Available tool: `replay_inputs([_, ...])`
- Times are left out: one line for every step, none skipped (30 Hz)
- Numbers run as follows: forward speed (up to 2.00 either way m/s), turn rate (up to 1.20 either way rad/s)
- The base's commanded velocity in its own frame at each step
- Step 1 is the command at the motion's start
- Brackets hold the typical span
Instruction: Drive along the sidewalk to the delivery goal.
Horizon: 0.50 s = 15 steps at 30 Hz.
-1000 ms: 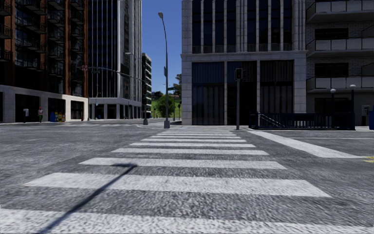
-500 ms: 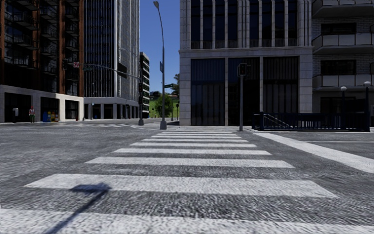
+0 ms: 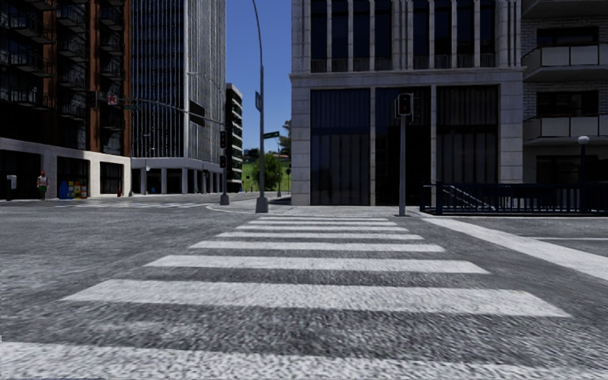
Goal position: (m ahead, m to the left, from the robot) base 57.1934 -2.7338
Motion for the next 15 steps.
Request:
replay_inputs([2.0,0.0])
replay_inputs([2.0,0.0])
replay_inputs([2.0,0.0])
replay_inputs([2.0,0.0])
replay_inputs([2.0,0.0])
replay_inputs([2.0,0.0])
replay_inputs([2.0,0.0])
replay_inputs([2.0,0.0])
replay_inputs([2.0,0.0])
replay_inputs([2.0,0.0])
replay_inputs([2.0,0.0])
replay_inputs([2.0,0.0])
replay_inputs([2.0,0.0])
replay_inputs([2.0,0.0])
replay_inputs([2.0,0.0])
